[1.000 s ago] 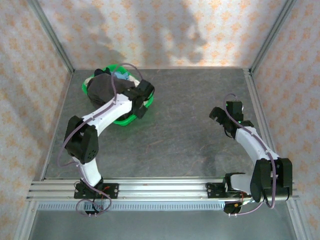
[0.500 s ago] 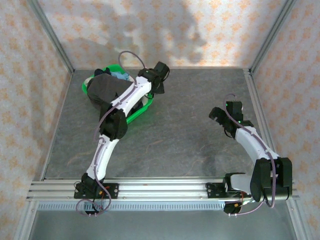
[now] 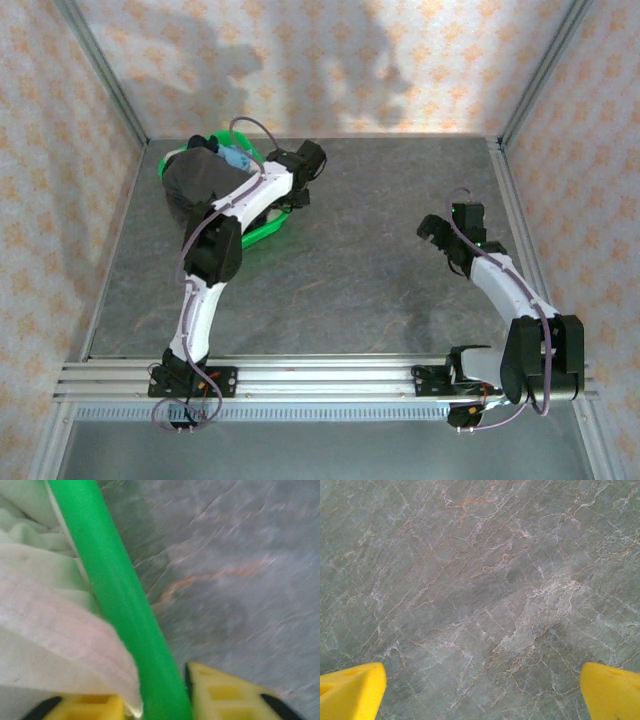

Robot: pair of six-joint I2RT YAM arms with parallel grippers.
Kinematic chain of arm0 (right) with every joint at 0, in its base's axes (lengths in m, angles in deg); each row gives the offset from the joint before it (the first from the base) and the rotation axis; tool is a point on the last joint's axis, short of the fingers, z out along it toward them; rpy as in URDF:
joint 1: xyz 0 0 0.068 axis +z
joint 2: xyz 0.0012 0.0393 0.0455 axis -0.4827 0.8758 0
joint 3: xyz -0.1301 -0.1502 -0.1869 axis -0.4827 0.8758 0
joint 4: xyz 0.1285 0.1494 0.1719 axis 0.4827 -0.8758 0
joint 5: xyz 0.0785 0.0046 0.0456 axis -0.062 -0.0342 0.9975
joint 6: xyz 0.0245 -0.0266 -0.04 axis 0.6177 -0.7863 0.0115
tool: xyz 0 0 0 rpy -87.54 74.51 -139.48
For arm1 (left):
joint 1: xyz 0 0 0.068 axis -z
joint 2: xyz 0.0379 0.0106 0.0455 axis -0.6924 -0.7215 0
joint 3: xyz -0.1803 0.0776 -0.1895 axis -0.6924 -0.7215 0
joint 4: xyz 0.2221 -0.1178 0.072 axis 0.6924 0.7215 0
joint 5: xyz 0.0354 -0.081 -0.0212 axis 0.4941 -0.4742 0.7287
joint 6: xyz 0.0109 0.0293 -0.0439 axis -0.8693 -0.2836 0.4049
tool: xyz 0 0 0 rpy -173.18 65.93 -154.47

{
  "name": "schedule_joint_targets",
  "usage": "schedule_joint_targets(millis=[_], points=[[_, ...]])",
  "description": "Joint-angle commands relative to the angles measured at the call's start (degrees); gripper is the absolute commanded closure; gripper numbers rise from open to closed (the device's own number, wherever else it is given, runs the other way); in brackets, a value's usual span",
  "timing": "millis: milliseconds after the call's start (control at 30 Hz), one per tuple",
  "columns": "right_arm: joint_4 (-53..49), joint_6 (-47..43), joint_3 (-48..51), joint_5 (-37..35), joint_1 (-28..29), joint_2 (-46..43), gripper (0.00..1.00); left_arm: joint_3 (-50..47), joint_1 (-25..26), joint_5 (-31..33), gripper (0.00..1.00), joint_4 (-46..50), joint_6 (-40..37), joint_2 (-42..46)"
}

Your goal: Fold and stack the t-shirts

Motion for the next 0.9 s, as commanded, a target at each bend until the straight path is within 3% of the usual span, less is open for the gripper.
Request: schedule_joint_targets(millis=[0, 167, 267, 467, 867], points=[[0.72, 0.22, 0.43, -0.46, -0.35, 0.52, 0.01, -5.61, -0.96, 3.78, 0.83, -0.27, -17.81, 6.76], [0.79, 0.59, 0.43, -0.78, -0.32, 1.17, 0.01, -15.0, -1.51, 8.96, 0.85, -1.23, -36.2, 11.57], [0.22, 0.75, -0.08, -1.6, -0.34, 1.98, 0.01, -21.93, -3.56, 10.3, 0.85, -5.67, -42.03, 14.15], [0.54, 1.06, -0.1, -1.18, -0.36, 2.95, 0.01, -25.5, -12.52, 10.29, 0.85, -8.08, -43.13, 15.55], [2.09, 0.6, -2.47, 0.8, -0.37, 7.34, 0.01, -29.13, -22.75, 6.89, 0.89, -13.91, -48.63, 17.31]])
